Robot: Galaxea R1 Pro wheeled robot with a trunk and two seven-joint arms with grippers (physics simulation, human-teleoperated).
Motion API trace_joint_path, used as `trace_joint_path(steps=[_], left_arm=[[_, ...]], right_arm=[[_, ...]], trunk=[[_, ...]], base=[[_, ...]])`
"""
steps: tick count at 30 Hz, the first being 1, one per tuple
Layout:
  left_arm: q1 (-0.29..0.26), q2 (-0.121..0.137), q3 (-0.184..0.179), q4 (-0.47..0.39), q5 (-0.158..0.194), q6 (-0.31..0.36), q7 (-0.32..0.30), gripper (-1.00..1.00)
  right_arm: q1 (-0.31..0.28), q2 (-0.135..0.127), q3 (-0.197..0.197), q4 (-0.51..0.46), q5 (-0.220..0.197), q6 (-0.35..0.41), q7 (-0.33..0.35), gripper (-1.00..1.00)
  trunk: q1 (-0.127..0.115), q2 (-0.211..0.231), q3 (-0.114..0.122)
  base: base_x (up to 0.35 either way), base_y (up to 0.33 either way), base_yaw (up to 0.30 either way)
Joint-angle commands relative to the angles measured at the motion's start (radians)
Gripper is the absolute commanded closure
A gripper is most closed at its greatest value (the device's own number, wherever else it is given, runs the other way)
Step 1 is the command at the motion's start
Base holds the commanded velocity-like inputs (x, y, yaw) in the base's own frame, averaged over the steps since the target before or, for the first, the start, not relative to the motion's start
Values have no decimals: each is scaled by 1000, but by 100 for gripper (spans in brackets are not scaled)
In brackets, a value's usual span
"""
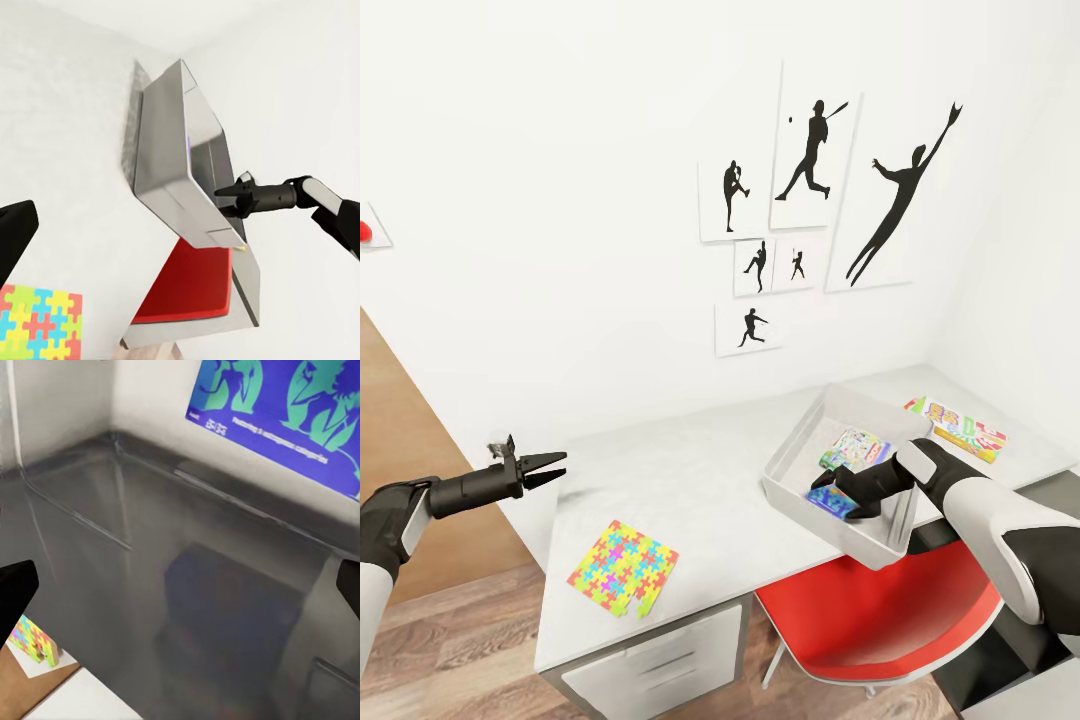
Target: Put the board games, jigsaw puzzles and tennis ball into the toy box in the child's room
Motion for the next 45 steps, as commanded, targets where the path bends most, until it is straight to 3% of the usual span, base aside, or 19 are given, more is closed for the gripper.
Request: trace_joint_path(steps=[1,28,34,39,45], left_arm=[[-1,0,0,0,0,10,-3,-100],[-1,0,0,0,-1,12,-3,-100],[-1,0,0,0,-1,12,-4,-100],[0,0,-1,0,1,12,-6,-100],[-1,0,-1,0,2,12,-6,-100]], right_arm=[[-1,-1,8,-1,4,2,10,-100],[-3,-17,-7,-21,-4,-1,22,-100],[-4,-29,-16,-94,-6,-45,30,-100],[-4,-63,-95,-166,-7,-80,67,-100],[-5,-85,-192,-246,-7,-81,79,-100]], trunk=[[1,-2,-2],[1,-2,-2],[1,-2,-2],[1,-2,-2],[1,-2,-1]], base=[[0,0,0],[-33,0,0],[0,0,0],[0,0,0],[0,0,-39]])
